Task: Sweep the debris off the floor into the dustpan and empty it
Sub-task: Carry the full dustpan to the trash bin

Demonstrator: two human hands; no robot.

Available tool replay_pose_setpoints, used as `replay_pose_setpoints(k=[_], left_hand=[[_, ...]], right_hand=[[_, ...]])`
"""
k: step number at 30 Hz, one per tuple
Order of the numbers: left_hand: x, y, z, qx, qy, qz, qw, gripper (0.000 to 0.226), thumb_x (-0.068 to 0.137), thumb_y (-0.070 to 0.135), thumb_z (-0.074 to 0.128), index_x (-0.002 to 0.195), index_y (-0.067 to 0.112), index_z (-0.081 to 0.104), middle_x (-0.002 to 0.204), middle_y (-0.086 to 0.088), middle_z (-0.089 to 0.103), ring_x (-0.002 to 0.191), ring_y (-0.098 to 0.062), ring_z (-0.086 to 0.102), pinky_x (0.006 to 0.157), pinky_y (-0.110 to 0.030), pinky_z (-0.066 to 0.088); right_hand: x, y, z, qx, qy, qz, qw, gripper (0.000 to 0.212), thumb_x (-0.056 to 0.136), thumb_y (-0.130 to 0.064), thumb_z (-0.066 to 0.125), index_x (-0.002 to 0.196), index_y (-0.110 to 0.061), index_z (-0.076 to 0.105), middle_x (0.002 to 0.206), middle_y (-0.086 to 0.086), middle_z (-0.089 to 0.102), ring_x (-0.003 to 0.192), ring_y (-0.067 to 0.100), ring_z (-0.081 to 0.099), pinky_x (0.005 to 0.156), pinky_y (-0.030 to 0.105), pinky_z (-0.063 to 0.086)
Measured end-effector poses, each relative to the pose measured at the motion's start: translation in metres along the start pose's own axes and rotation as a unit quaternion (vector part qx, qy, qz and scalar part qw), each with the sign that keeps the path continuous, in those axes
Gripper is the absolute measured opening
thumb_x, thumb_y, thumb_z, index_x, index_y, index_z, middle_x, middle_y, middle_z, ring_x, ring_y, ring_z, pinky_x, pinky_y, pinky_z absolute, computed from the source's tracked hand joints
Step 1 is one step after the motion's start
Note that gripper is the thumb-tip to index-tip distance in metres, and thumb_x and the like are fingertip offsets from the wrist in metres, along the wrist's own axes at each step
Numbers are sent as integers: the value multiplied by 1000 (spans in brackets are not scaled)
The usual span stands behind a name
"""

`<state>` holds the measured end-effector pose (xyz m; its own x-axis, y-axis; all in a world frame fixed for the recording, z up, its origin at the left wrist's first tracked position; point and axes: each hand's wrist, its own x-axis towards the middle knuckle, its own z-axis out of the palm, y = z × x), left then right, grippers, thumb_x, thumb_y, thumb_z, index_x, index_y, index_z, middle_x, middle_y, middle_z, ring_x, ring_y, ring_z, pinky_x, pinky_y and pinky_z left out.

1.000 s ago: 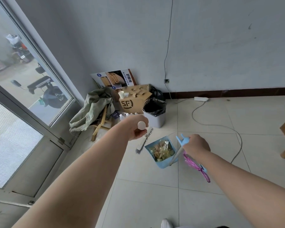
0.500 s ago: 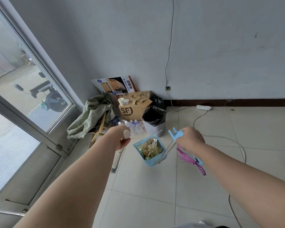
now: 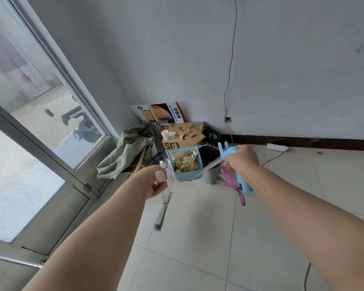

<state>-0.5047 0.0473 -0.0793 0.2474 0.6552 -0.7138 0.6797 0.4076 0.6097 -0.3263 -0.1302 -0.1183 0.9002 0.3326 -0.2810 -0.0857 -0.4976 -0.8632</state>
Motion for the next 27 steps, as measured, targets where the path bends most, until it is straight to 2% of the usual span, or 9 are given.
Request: replay_pose_setpoints(k=[2,4,6,11,14,16,20,24,27], left_hand=[[6,6,3,5,-11,-6,1000,23,80,6,60,102,6,55,83,-14,56,43,-15,54,33,-15,44],[13,16,5,12,-24,-9,1000,26,80,6,59,106,3,54,82,-16,57,40,-15,55,34,-16,45],[20,29,5,19,-40,-8,999,25,81,6,59,105,2,54,78,-17,57,37,-14,54,33,-16,45],[43,56,5,44,-75,-13,996,10,82,4,56,90,5,51,69,-13,53,51,-15,54,32,-15,45],[59,69,4,59,-83,-10,995,8,83,3,56,87,6,51,70,-13,53,52,-15,54,33,-15,45],[68,76,4,73,-80,-4,994,8,83,3,57,89,5,52,72,-13,54,47,-15,55,34,-15,46],[84,86,1,91,-82,-2,993,4,84,4,57,84,4,53,73,-13,55,35,-13,55,34,-14,46],[97,88,1,105,-81,-4,991,6,84,4,58,88,5,54,72,-12,56,34,-14,56,33,-15,46],[102,88,4,119,-80,-6,990,7,83,4,57,90,4,54,70,-12,55,35,-14,56,35,-14,47]], right_hand=[[13,3,5,63,-6,37,997,25,72,-1,60,95,-8,68,85,14,72,82,34,72,79,41,59],[21,6,11,119,-13,75,990,25,73,2,63,97,-4,68,74,12,70,74,31,70,74,37,56],[29,9,20,157,-11,116,981,25,75,3,65,99,-2,67,73,11,67,70,28,64,68,33,50],[53,15,42,218,8,219,951,16,73,8,62,80,-5,56,68,8,53,61,22,50,58,30,42],[73,21,59,255,-13,238,937,12,80,1,63,83,-5,54,73,7,55,61,19,53,47,22,46],[85,24,68,260,-15,282,924,13,80,2,60,77,-5,49,79,10,55,67,22,53,53,23,44],[103,37,85,340,-27,315,886,27,88,3,53,64,-7,47,47,4,55,48,19,50,51,25,38],[100,58,95,465,10,320,826,18,92,-6,55,75,-10,54,65,4,60,53,14,58,54,29,48],[101,72,97,524,11,316,790,20,96,-10,50,77,-11,51,54,3,60,41,12,60,57,30,50]])
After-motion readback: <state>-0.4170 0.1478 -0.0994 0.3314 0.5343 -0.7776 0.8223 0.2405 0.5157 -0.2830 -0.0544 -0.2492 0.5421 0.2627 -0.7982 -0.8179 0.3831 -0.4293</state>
